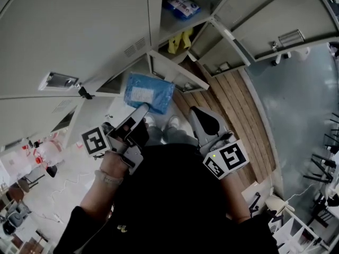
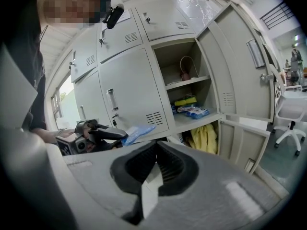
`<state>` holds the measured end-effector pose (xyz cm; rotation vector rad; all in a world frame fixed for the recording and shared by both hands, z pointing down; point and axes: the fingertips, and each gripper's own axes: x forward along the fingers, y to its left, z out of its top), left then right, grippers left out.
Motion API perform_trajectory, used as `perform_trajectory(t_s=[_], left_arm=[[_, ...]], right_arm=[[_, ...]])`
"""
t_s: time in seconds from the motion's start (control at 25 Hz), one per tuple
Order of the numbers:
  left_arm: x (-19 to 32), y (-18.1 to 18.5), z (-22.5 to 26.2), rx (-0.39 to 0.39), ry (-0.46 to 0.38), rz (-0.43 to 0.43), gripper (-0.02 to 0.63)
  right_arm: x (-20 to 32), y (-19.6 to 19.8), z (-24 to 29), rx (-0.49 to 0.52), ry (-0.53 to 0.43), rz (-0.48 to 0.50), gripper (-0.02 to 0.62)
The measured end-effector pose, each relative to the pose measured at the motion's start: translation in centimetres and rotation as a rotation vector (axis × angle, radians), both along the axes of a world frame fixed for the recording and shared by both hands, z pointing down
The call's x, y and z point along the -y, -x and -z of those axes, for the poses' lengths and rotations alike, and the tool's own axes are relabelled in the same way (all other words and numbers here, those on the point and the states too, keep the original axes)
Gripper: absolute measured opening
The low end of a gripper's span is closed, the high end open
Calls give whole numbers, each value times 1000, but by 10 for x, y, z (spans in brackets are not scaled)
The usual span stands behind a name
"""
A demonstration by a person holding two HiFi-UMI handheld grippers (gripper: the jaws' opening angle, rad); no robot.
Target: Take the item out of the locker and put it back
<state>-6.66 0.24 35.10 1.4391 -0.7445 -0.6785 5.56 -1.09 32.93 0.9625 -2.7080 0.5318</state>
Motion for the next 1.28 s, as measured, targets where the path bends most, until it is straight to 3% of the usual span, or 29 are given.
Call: perform_trajectory(t_s=[0.4, 0.88, 1.28], left_arm=[[7, 6, -42, 4, 54, 4, 32], [20, 22, -107, 19, 101, 75, 32], [33, 46, -160, 14, 120, 210, 32]], right_arm=[[-9, -12, -7, -41, 29, -51, -3], [-12, -20, -10, -77, 35, -101, -3], [-17, -21, -19, -97, 57, -138, -3]])
